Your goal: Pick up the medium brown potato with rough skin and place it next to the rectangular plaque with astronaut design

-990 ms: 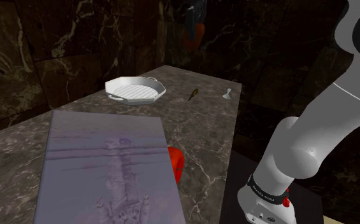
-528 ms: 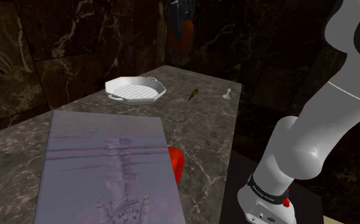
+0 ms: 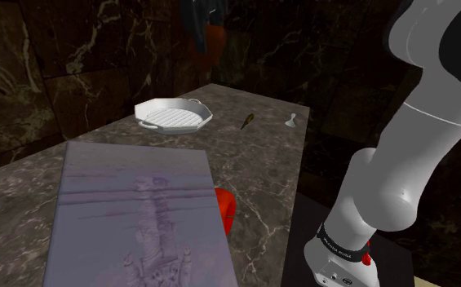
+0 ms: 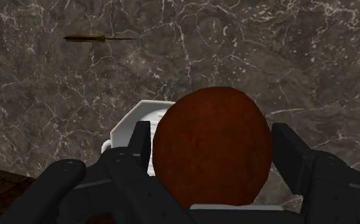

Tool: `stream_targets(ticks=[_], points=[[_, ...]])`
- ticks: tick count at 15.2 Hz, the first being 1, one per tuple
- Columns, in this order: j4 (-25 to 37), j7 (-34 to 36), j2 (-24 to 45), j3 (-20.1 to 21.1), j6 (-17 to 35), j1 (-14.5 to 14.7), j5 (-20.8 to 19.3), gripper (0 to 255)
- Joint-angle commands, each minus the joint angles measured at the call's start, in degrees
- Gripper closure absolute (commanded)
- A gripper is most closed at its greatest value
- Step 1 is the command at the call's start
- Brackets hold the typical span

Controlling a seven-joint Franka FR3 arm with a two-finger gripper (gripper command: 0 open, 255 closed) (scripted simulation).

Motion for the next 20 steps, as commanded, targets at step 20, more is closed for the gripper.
stream_targets(ticks=[20], points=[[7.4,17.3,12.8,8.5,-0.2,8.4,-1.9,255]])
